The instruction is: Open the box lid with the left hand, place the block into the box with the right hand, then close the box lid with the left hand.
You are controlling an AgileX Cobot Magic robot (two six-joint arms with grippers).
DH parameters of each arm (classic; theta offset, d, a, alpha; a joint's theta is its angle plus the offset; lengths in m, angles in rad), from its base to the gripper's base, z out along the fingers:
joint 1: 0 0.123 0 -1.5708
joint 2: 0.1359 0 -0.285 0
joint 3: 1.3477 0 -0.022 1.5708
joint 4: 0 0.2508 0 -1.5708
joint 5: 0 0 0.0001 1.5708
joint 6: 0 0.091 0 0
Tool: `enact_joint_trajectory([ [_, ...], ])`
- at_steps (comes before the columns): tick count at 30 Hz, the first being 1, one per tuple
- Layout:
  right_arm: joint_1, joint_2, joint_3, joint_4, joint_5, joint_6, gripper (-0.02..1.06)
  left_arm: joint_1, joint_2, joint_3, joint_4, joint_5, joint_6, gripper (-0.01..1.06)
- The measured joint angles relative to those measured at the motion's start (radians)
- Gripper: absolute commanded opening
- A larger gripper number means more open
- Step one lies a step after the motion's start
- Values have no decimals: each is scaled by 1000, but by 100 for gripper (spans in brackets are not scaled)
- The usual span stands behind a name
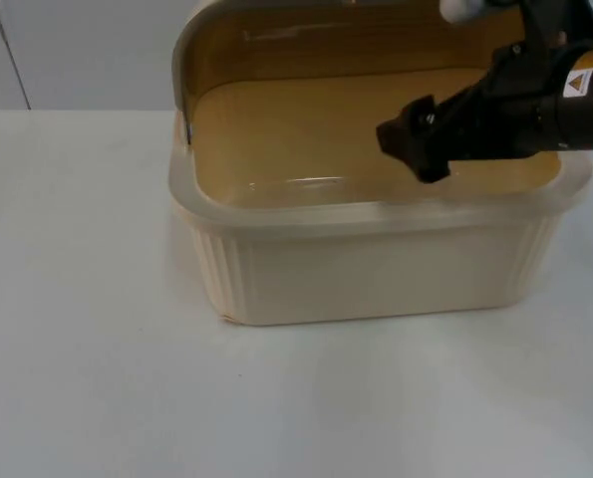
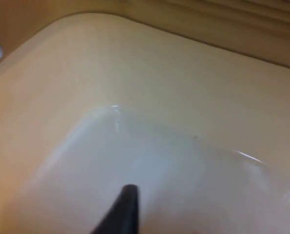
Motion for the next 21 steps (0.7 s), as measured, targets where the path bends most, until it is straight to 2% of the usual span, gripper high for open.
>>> enact_joint_trajectory([
  [11,28,-5,0,-10,23,6,105,0,0,0,0,0,0,104],
  [21,30,-151,0,-10,186,24,105,0,0,0,0,0,0,104],
])
